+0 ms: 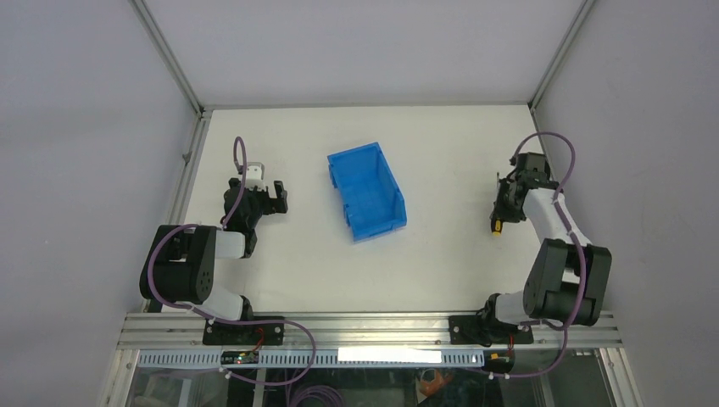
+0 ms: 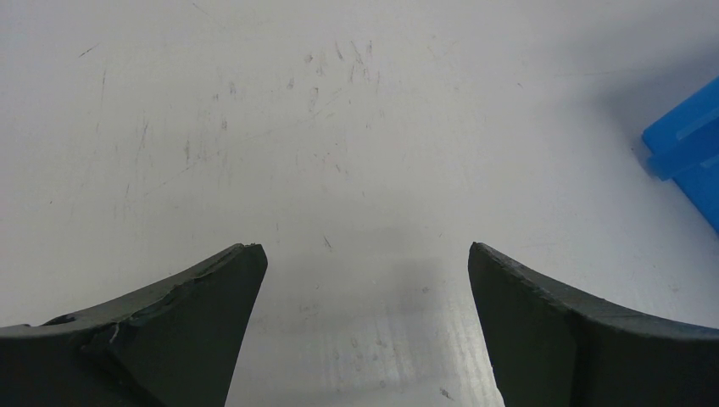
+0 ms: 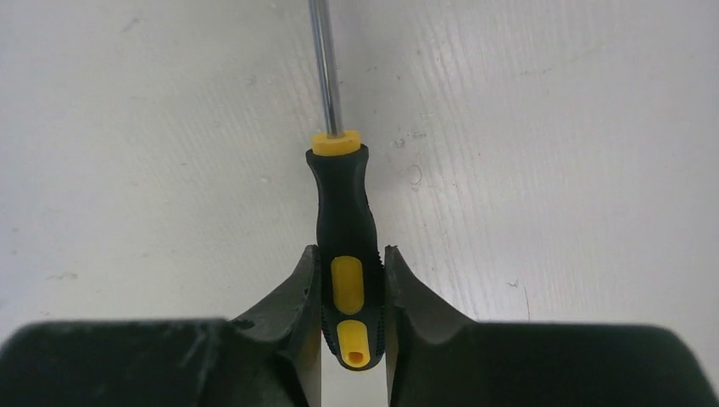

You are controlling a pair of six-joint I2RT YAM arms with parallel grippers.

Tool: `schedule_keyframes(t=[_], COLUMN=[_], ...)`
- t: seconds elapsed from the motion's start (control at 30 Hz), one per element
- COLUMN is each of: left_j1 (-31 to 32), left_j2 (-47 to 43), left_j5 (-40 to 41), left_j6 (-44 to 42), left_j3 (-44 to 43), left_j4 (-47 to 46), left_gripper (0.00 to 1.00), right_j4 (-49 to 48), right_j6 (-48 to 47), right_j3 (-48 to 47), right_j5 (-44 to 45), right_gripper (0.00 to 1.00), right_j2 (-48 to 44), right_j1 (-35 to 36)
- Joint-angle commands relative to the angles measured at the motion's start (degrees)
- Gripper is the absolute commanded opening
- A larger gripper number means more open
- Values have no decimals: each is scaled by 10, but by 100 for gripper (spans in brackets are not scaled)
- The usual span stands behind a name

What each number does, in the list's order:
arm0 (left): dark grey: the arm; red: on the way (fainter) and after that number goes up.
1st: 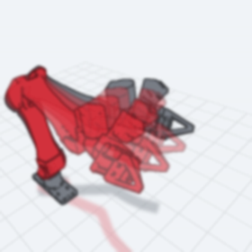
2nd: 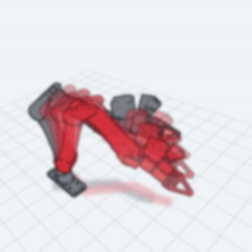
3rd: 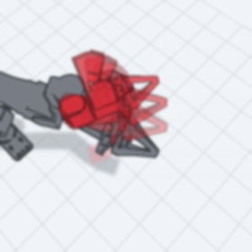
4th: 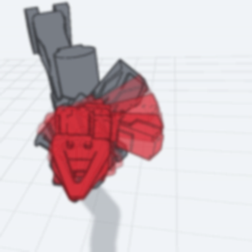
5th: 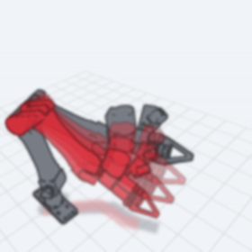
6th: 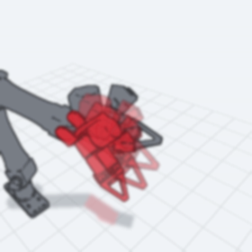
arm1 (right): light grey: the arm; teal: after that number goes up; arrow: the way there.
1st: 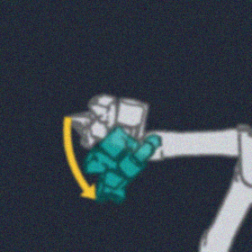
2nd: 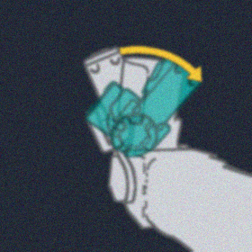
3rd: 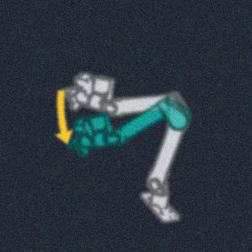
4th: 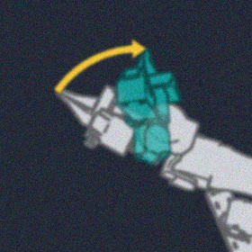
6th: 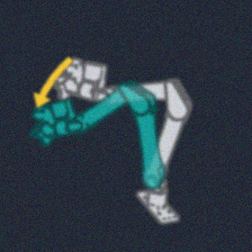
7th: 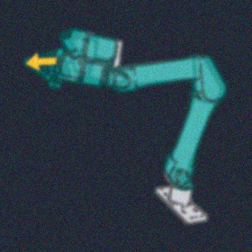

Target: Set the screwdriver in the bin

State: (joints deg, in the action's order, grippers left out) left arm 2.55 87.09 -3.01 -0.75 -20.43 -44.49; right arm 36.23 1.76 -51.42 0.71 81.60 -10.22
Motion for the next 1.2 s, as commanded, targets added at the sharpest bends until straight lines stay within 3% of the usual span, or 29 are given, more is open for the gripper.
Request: schedule_keyframes(t=[0.0, 0.13, 0.33, 0.57, 0.67, 0.87, 1.17], left_j1=[-1, -1, -1, -1, -2, -2, -1], left_j2=[-7, -8, -8, -8, -8, -8, -8], left_j5=[4, 4, 4, 4, 4, 4, 4], left_j6=[7, 6, 6, 6, 6, 6, 6], left_j3=[-14, -14, -14, -14, -14, -14, -14], left_j4=[-18, -18, -18, -18, -18, -18, -18], left_gripper=[99, 99, 99, 99, 99, 99, 99], right_j4=[-6, 38, 82, 70, 59, 43, -2], right_j6=[0, 36, 92, 139, 130, 107, 90], right_j3=[-27, -74, -158, -248, -293, -342, -339], right_j5=[-38, -76, -29, 46, 81, 85, 115], right_gripper=[5, 2, 2, 0, 0, 0, 0], right_j2=[-81, -128, -148, -62, -2, 94, 199], right_j1=[-1, 24, 181, 420, 489, 541, 551])
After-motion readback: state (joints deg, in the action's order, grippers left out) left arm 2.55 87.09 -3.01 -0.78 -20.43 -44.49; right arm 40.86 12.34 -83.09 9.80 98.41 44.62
